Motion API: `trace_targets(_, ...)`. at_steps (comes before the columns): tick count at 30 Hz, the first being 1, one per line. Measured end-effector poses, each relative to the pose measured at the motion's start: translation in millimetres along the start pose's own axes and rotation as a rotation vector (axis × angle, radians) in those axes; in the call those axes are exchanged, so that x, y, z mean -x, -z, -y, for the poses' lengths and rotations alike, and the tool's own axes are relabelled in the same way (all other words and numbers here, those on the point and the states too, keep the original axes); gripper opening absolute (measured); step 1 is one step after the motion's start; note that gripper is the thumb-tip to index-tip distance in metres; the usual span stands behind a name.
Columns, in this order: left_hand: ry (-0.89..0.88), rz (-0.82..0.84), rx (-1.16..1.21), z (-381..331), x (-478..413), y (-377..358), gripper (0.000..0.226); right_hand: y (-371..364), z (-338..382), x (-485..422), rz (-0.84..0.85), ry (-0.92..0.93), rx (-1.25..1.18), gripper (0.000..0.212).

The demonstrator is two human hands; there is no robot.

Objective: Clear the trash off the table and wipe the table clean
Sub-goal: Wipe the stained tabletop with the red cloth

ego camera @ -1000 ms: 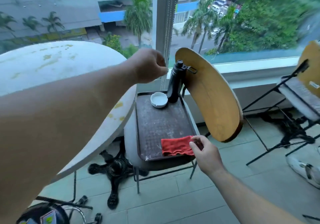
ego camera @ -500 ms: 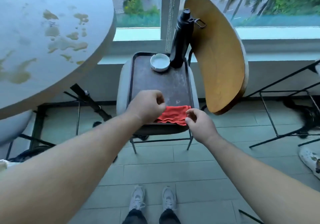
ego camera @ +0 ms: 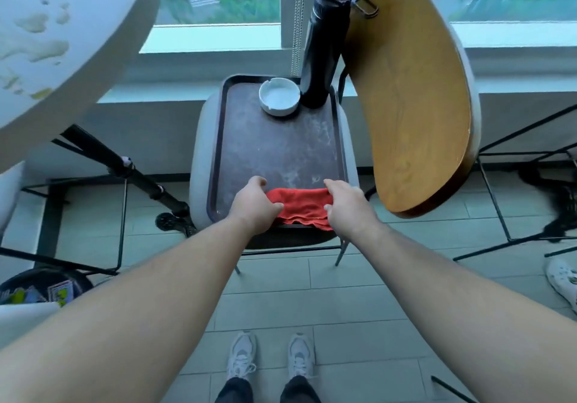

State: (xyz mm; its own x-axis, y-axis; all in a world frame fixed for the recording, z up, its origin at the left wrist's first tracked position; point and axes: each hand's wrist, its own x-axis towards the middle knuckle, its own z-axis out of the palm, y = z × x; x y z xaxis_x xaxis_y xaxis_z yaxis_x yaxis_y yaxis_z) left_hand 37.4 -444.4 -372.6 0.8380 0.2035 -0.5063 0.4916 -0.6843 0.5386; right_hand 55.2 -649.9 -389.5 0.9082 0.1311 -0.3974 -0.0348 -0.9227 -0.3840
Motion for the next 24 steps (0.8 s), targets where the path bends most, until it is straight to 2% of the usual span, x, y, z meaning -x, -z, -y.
trace_targets(2, 0.045, -0.008, 0.026, 3.4, 0.2, -7.5, 0.063, -2.3, -1.2, -1.5, 0.012, -0.031, 0.019, 0.051)
trace_targets(6, 0.055, -0.025, 0.082, 8.2, 2.3, -9.7, 0.026, -4.3, -3.3, -4.1, -0.011, -0.048, 0.017, 0.03)
trace_targets(8, 0.055, -0.037, 0.188, 7.7, 4.1, -3.6, 0.018, -1.2, -1.0, -2.7, -0.031, -0.042, 0.004, 0.022)
trace_targets(14, -0.038, -0.175, 0.38, 9.3, 24.2, 26.2, 0.022, 16.0, 23.6, 20.1, -0.104, 0.031, -0.158, 0.014)
trace_targets(19, -0.089, -0.322, 0.496, -1.3, 68.7, 67.9, 0.01, 43.4, 55.2, 50.3, -0.067, 0.102, -0.3, 0.01)
trace_targets(24, -0.175, -0.426, 0.556, 0.8, 128.5, 104.1, 0.015, 67.4, 94.7, 97.8, 0.03, 0.228, -0.426, 0.026)
